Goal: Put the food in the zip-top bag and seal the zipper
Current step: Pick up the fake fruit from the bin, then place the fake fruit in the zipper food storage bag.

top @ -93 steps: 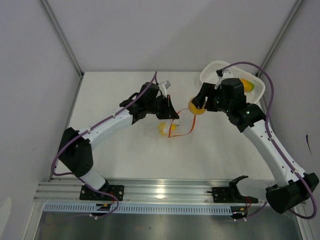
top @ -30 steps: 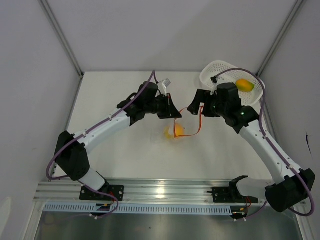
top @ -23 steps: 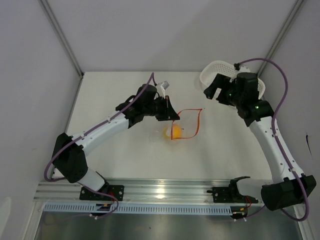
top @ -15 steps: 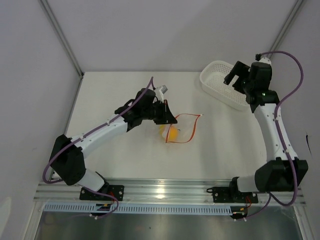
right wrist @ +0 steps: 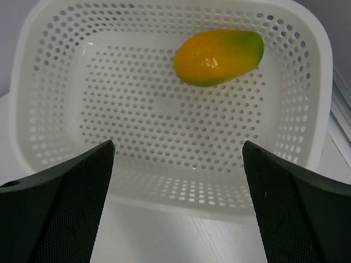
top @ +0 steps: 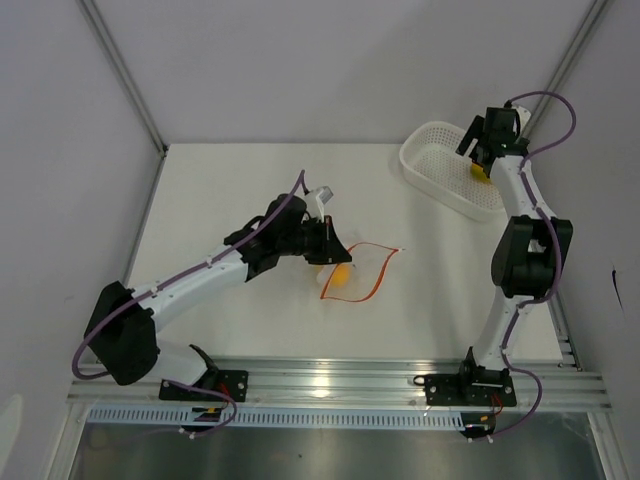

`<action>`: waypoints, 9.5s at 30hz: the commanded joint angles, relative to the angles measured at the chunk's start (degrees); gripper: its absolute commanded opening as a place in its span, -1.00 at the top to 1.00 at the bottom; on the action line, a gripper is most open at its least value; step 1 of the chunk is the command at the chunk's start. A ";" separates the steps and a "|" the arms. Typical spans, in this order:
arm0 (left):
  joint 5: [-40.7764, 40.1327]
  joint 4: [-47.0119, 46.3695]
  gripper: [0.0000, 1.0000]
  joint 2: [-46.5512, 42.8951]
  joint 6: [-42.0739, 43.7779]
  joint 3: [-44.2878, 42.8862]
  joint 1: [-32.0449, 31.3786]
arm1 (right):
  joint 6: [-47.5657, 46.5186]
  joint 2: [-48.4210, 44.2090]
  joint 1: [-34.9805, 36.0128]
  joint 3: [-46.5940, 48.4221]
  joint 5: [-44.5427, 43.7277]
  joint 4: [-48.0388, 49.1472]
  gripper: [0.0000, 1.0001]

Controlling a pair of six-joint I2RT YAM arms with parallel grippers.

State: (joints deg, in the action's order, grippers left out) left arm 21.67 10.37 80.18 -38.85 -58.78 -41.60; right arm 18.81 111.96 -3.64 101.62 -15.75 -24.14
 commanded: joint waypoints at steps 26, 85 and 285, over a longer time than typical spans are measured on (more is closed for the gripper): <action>3.55 7.38 0.99 -4.69 7.82 -0.01 -0.14 | -44.03 25.67 1.35 18.35 -7.17 7.09 -0.99; 5.92 6.86 0.99 1.56 7.91 -1.33 0.03 | -39.90 20.58 1.71 8.86 9.41 14.04 -0.96; 32.11 7.91 0.99 -4.51 3.69 -10.12 6.45 | 2.99 -68.02 32.91 -51.17 26.91 -9.08 0.29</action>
State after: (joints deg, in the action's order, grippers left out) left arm 50.76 18.68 77.89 -34.06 -66.85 -36.01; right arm 23.68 44.56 29.58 50.65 13.76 -34.87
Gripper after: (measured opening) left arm 0.006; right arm 0.377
